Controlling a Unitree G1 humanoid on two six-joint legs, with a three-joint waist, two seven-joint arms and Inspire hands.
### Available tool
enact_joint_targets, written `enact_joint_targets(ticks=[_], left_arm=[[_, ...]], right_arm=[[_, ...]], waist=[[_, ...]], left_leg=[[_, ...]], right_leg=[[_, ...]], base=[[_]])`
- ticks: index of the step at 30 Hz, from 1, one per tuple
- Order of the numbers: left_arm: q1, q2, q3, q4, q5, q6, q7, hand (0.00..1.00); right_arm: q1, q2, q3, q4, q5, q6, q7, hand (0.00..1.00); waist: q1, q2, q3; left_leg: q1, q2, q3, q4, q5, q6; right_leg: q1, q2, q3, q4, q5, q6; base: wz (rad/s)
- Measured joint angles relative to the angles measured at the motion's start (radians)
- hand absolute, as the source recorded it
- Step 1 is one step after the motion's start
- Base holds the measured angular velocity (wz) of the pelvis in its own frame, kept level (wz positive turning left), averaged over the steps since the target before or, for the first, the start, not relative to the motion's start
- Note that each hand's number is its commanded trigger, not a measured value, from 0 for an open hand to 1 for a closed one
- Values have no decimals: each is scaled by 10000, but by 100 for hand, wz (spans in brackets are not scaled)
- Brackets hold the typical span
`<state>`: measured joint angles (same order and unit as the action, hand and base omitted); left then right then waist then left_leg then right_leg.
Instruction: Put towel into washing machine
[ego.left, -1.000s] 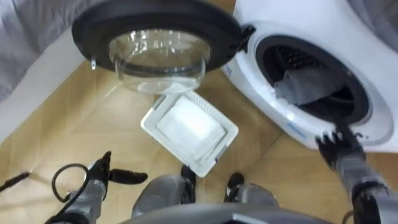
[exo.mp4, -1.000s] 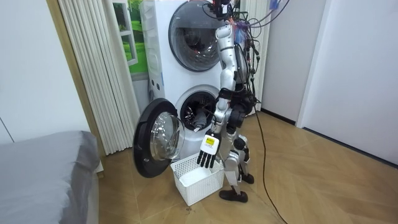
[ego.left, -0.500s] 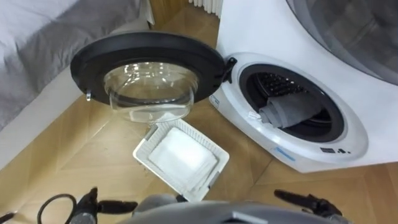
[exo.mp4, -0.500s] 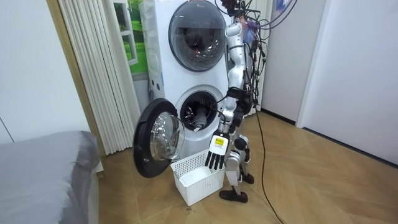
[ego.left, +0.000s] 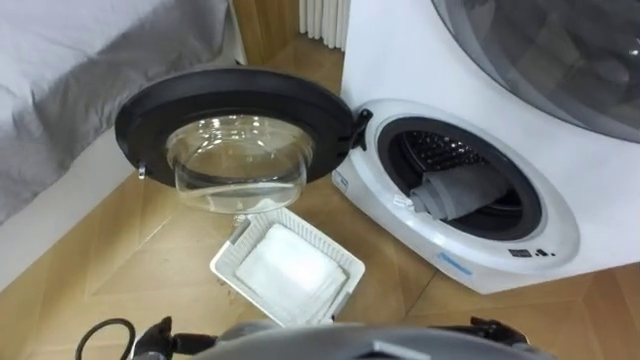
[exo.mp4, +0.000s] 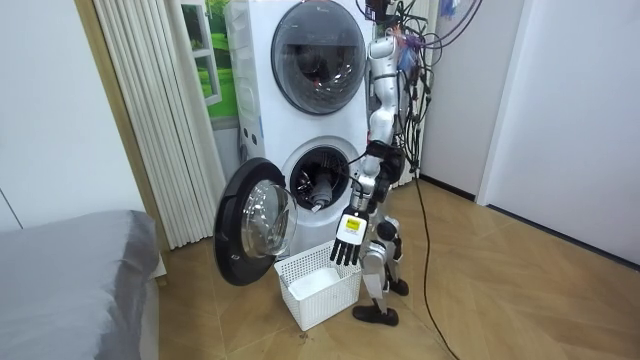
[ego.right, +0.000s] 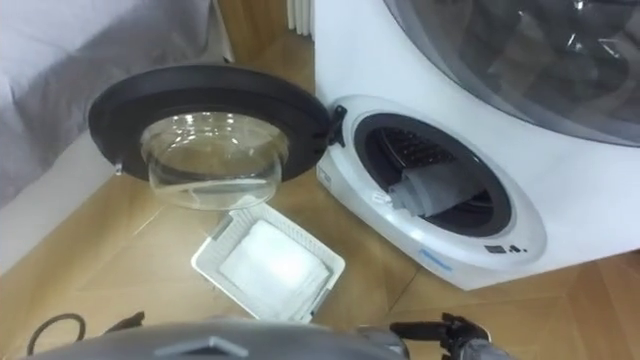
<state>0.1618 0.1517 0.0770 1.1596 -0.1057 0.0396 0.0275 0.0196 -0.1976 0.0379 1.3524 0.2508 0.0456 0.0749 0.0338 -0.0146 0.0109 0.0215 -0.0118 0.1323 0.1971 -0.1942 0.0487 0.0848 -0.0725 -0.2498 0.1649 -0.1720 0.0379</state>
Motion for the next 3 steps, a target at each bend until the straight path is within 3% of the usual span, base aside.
enact_joint_targets(ticks=[3], left_arm=[[-27, -2, 0, 4, -4, 49, -31, 0]], right_arm=[[3, 0, -1, -14, -181, 0, 110, 0]], waist=[[10, -73, 75]], left_leg=[[222, 1, 6, -74, -11, -13]], right_leg=[[185, 13, 46, -11, 0, 1]], base=[[0]])
